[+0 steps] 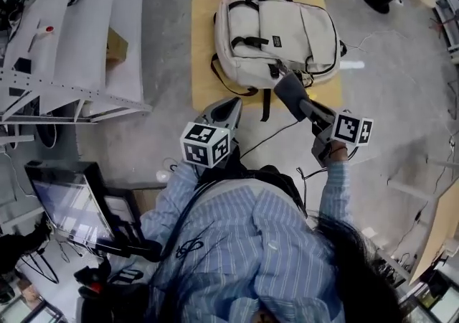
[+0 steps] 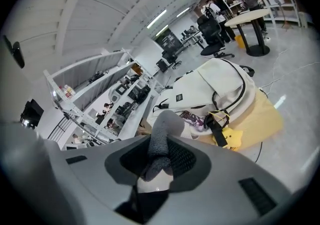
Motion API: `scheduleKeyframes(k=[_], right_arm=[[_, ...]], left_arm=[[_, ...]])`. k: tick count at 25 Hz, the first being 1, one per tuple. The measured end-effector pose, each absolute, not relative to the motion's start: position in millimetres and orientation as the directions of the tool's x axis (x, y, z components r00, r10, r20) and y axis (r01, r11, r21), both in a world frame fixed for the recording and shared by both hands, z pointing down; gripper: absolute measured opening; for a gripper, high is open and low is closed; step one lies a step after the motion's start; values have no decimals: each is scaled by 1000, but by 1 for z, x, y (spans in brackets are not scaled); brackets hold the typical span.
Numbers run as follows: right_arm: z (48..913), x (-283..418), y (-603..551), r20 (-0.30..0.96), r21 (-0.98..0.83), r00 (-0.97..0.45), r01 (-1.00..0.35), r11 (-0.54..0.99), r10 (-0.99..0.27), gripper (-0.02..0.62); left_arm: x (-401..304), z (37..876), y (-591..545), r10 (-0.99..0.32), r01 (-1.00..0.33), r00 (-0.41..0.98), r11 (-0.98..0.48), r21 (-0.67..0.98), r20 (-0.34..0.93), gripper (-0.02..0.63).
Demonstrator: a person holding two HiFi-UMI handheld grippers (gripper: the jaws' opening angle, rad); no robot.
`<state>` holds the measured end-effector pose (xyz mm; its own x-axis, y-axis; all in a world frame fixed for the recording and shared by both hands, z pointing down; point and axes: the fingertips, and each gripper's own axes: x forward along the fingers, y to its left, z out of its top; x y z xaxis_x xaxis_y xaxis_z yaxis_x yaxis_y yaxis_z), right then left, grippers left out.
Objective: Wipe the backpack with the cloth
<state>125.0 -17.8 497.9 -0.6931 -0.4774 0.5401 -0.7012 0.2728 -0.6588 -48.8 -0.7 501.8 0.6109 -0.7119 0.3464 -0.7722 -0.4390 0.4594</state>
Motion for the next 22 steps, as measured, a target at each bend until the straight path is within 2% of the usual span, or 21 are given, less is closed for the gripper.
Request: scheduleKeyframes(k=[13,22], right_arm=[[513,186,144,484,-717,-799,-596,362,-357,100],[510,182,209,432,-739,-849,-526,420,-304,100]], left_arm=[[72,507,140,-769,-817,530,-351,458,357,8],[78,495,203,-806,-854,473,-318,412,357,8]])
